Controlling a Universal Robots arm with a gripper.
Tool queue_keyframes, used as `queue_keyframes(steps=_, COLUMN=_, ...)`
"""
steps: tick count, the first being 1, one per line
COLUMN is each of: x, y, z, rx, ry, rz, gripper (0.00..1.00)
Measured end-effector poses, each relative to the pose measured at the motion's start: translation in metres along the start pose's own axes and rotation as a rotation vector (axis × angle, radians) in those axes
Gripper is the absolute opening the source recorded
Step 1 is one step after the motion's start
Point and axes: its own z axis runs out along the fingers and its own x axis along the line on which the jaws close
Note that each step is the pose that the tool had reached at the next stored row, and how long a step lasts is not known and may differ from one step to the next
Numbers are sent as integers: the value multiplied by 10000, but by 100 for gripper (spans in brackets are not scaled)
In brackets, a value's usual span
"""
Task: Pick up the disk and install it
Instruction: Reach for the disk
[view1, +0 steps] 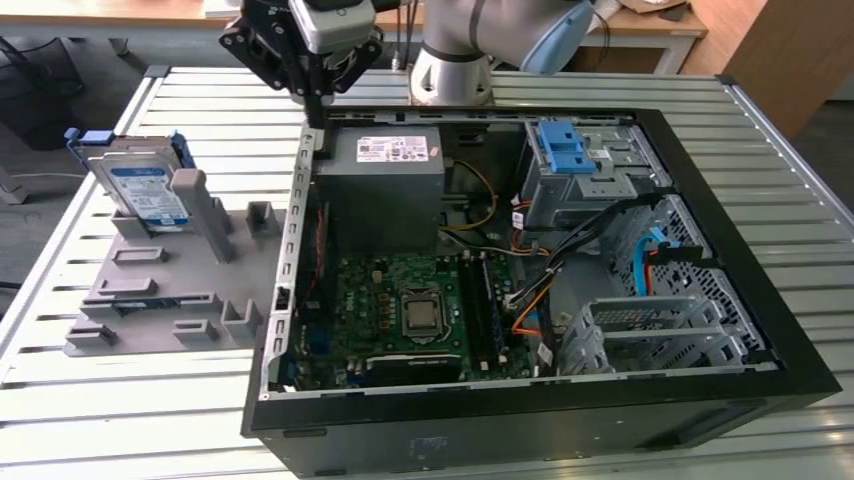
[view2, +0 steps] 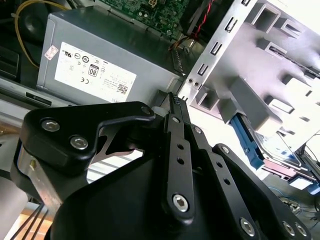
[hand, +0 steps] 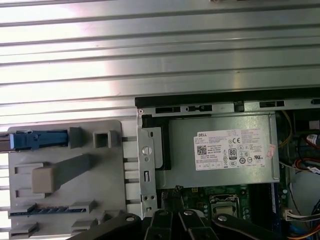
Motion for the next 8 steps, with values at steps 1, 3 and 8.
queue_keyframes(steps=1, x=12, y=0, z=0, rx=0, ry=0, rz=0, gripper=11)
queue_keyframes(steps=3, x=38, y=1, z=0, rx=0, ry=0, rz=0, gripper=11)
queue_keyframes(steps=8, x=93, y=10, z=1, rx=0, ry=0, rz=-1, gripper=11)
